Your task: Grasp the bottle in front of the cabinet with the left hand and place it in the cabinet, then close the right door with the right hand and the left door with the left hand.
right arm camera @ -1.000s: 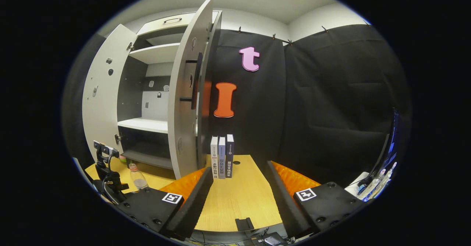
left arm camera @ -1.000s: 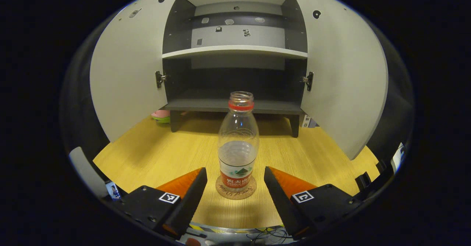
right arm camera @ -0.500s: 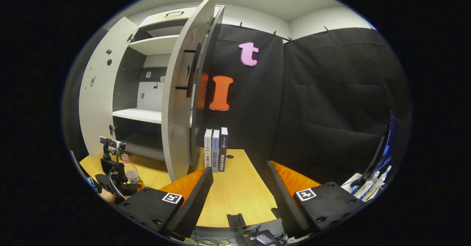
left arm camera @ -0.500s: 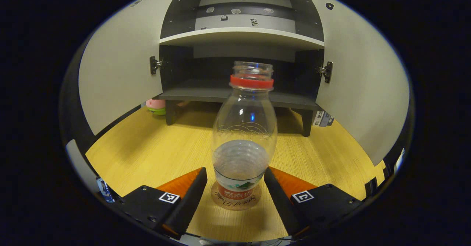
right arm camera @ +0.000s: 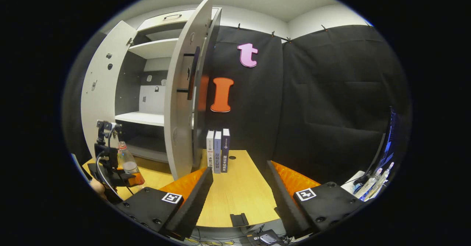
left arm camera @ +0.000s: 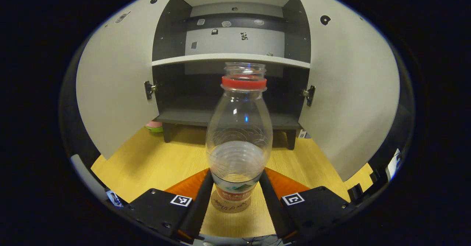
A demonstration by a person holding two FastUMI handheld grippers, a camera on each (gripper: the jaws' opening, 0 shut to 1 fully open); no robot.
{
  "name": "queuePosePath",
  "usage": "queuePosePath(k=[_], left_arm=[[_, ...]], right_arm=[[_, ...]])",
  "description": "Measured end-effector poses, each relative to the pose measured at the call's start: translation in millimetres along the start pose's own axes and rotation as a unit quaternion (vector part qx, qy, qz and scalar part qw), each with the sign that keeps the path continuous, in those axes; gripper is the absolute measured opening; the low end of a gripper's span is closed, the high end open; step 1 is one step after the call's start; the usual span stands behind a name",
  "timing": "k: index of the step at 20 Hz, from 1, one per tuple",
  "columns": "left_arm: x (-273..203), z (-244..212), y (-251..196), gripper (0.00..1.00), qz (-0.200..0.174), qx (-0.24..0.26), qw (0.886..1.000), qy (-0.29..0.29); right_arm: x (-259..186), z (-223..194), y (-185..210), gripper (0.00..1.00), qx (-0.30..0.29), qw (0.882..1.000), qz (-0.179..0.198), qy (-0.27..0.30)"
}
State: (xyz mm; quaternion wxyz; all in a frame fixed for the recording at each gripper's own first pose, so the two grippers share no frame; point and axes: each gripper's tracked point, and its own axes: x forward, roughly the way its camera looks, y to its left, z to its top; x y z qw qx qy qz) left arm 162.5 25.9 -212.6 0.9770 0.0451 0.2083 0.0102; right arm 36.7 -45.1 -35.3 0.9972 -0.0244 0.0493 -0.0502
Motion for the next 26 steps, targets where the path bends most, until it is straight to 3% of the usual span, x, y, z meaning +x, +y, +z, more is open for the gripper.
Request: queuePosePath(k=[6, 11, 21, 26], left_arm=[[-23.3, 82.9, 1.0, 0.74, -0.032, -0.012, 0.999, -0.022], [-27.4, 160.9, 11.4, 0.74, -0.036, 0.0, 0.997, -0.062], [30.9, 256.5, 22.3, 0.74, -0.05, -0.016, 0.995, -0.084], [65.7, 298.2, 11.5, 0.74, -0.07, 0.002, 0.993, -0.094]], right_arm=[[-9.5, -3.0, 13.7, 0.96, 0.01, 1.0, 0.027, -0.007], [-13.3, -2.2, 10.0, 0.96, 0.019, 0.999, 0.03, -0.012], [-5.4, -8.2, -17.2, 0.96, 0.033, 0.999, -0.021, -0.004], [14.1, -10.1, -20.8, 0.96, 0.044, 0.998, -0.048, 0.002]])
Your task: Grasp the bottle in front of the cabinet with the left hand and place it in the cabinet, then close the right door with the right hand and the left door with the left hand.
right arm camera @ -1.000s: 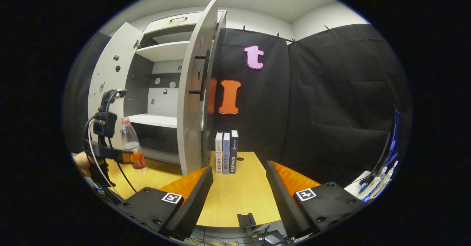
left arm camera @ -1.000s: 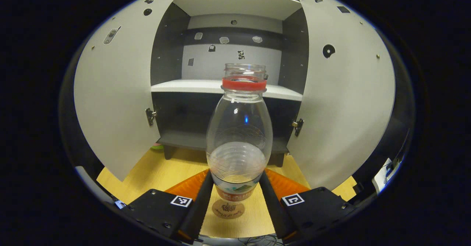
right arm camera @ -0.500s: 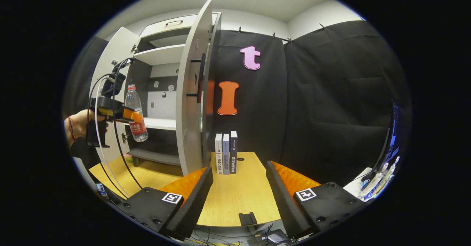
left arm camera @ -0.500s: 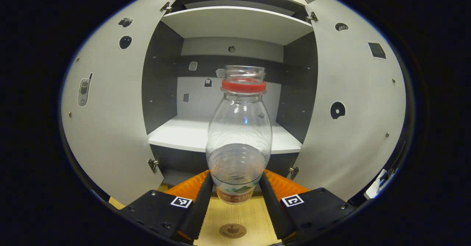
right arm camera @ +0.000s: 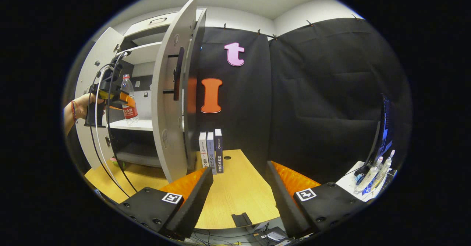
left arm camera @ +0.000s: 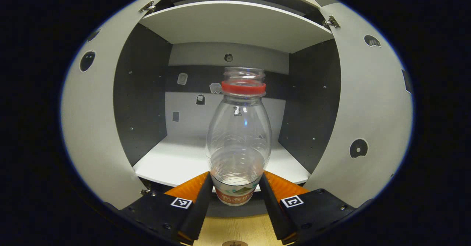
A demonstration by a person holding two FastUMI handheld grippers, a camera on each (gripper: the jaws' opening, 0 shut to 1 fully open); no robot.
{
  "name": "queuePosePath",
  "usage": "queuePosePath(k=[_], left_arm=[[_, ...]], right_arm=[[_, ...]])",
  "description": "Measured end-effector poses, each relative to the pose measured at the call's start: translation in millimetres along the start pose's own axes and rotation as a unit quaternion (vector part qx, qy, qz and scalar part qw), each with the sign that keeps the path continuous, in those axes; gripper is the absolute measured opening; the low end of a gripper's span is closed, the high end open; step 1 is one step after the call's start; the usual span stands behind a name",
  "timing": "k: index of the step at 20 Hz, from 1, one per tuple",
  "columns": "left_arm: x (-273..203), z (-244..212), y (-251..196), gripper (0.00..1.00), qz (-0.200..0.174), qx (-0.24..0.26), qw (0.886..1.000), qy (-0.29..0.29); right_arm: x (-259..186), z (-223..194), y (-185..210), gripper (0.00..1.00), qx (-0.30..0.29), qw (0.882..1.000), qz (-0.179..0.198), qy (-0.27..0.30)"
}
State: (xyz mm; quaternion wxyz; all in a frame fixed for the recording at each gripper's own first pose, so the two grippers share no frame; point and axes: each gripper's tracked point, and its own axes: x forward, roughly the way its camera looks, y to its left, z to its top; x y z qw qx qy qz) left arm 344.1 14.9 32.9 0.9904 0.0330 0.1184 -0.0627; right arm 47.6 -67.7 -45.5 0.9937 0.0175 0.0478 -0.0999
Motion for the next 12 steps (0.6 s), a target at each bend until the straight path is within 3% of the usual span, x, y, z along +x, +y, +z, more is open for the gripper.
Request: queuePosePath(k=[9, 12], left_arm=[[68.0, 0.6, -15.8, 0.74, -0.028, 0.047, 0.997, 0.046], [82.5, -8.5, -25.0, 0.74, -0.042, 0.038, 0.996, 0.071]], right_arm=[[30.8, -1.0, -0.5, 0.96, 0.012, 0.999, -0.036, 0.005], [35.5, -1.6, -1.5, 0.96, 0.019, 0.999, -0.044, 0.01]])
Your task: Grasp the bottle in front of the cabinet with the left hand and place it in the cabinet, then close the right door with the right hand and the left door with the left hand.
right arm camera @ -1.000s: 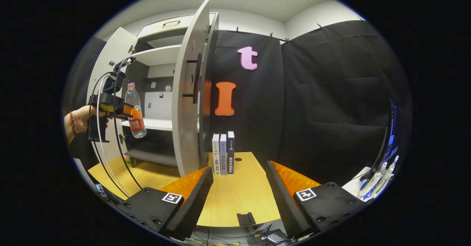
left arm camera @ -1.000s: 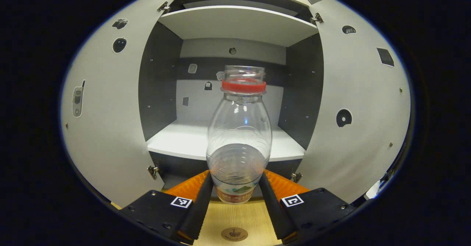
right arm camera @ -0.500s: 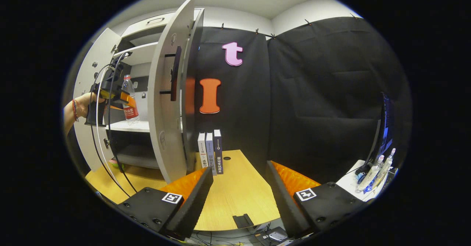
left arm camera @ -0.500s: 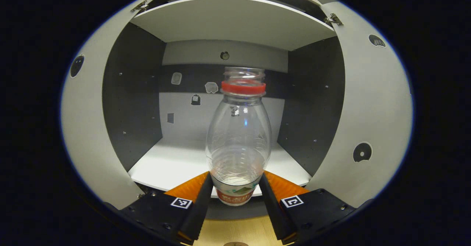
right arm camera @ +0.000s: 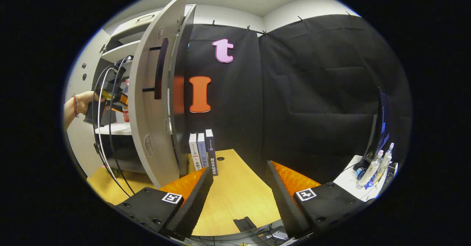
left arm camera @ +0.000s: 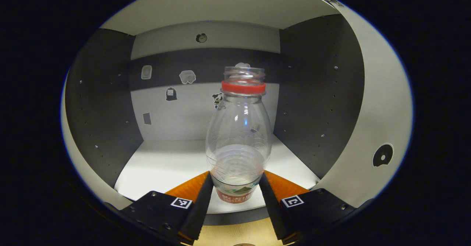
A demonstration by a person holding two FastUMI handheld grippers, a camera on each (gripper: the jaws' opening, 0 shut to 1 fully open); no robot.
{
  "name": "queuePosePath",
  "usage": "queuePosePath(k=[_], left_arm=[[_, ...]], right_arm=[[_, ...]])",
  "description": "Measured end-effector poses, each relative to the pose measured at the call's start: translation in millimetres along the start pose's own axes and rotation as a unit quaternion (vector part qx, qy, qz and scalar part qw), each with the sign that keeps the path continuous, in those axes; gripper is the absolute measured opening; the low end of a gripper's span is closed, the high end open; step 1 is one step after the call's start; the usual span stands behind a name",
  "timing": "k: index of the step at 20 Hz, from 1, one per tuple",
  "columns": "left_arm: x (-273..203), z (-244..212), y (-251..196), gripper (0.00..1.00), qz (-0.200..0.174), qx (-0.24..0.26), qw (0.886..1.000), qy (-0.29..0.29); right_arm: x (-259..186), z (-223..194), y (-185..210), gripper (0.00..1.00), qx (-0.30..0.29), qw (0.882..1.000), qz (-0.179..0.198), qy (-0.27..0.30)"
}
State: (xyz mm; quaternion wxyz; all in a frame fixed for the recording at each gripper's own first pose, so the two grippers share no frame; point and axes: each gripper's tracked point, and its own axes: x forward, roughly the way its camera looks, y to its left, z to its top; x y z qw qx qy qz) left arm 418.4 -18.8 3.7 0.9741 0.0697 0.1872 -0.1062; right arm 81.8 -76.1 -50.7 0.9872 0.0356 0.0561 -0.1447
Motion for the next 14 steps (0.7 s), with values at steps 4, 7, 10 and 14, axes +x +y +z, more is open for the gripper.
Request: queuePosePath(k=[4, 7, 10, 14], left_arm=[[9.5, -2.2, -2.3, 0.75, -0.004, -0.003, 1.0, 0.008], [14.2, -1.7, -4.9, 0.78, -0.009, -0.001, 1.0, 0.009], [12.6, -2.2, -5.1, 0.8, -0.006, -0.005, 1.0, 0.009], [2.8, 1.9, -5.7, 0.95, -0.008, -0.014, 1.0, -0.005]], right_arm=[[3.8, 0.3, -2.9, 0.96, -0.002, 1.0, -0.01, -0.002], [3.4, -2.1, -3.2, 0.96, -0.001, 1.0, -0.012, 0.003], [2.3, -3.1, -4.3, 0.96, -0.001, 1.0, -0.013, 0.002], [0.0, -1.4, -7.9, 0.96, -0.002, 1.0, -0.012, 0.0]])
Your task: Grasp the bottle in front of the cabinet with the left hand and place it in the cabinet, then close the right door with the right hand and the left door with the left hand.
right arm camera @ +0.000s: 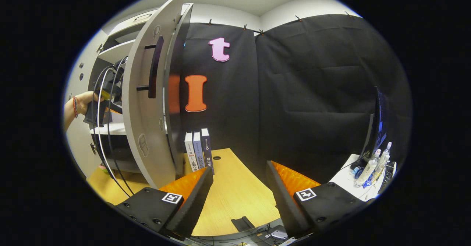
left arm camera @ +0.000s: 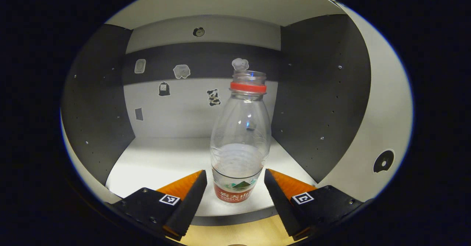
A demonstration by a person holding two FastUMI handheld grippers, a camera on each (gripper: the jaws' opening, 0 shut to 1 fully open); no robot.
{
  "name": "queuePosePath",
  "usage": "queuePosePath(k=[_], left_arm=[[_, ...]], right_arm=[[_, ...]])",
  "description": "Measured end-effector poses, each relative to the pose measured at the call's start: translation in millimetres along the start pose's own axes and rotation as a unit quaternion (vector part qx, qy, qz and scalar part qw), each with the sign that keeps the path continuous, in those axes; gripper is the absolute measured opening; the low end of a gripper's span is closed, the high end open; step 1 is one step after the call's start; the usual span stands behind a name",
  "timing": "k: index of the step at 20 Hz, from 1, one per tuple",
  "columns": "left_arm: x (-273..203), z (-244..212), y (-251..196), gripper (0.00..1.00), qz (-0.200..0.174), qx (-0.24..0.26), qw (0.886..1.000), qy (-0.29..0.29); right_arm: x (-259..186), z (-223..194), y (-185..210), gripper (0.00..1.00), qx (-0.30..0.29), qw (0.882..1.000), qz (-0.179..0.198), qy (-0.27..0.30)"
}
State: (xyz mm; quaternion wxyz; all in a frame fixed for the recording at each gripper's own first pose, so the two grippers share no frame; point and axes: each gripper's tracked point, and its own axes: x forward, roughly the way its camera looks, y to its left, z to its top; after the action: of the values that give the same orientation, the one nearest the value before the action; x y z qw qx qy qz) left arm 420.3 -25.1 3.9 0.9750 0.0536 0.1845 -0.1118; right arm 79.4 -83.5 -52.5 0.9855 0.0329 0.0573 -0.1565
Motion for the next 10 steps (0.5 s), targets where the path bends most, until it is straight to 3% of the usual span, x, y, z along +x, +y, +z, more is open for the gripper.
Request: queuePosePath(k=[6, 10], left_arm=[[-42.3, 7.6, 5.4, 0.95, 0.013, -0.012, 0.999, -0.037], [-91.9, 13.2, 7.7, 0.95, 0.026, -0.026, 0.996, -0.076]], right_arm=[[-6.5, 9.2, -6.7, 0.96, -0.009, 1.0, 0.009, -0.008], [-8.7, 18.9, -4.1, 0.96, -0.017, 0.999, 0.034, -0.018]])
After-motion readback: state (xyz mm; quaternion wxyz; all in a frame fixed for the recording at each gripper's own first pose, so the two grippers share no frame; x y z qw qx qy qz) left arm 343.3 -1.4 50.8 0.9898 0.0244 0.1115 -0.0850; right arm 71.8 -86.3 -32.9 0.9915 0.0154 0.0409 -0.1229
